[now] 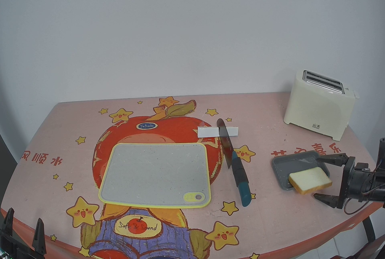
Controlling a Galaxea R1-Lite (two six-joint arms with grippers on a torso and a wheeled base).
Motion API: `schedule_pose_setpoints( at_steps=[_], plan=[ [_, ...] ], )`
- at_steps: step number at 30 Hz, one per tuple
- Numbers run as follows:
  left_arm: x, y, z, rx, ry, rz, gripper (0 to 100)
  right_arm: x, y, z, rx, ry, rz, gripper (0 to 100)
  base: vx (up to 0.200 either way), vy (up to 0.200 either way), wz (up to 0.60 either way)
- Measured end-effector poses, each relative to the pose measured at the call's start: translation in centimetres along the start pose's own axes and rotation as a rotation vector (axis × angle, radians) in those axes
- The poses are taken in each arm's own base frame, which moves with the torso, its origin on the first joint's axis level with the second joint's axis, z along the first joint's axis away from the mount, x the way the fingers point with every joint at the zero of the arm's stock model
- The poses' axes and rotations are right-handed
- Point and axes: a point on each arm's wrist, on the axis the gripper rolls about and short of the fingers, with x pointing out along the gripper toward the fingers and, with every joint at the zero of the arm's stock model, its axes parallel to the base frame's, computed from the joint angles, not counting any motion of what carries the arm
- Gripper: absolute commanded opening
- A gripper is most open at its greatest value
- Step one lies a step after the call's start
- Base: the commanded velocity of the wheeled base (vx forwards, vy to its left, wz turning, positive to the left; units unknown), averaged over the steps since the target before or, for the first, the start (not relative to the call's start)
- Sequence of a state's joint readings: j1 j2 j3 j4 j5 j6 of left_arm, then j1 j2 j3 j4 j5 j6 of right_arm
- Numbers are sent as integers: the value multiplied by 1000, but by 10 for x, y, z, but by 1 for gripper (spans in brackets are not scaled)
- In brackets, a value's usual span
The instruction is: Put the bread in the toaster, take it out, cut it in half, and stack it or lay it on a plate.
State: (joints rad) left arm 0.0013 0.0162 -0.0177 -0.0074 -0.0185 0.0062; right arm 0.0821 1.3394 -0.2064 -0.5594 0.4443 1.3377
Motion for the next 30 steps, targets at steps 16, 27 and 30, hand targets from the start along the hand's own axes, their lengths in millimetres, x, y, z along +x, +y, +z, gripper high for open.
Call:
schedule_pose_setpoints(
  at_steps=[16, 27, 30],
  plan=[
    [0, 0, 0, 0, 0, 0, 100, 10, 3, 6, 16, -4, 9, 100, 0, 0, 0],
    [0, 0, 0, 0, 0, 0, 100, 11, 5, 7, 13, -6, 15, 100, 0, 0, 0],
    [0, 0, 0, 0, 0, 0, 100, 11, 5, 7, 13, -6, 14, 100, 0, 0, 0]
  ],
)
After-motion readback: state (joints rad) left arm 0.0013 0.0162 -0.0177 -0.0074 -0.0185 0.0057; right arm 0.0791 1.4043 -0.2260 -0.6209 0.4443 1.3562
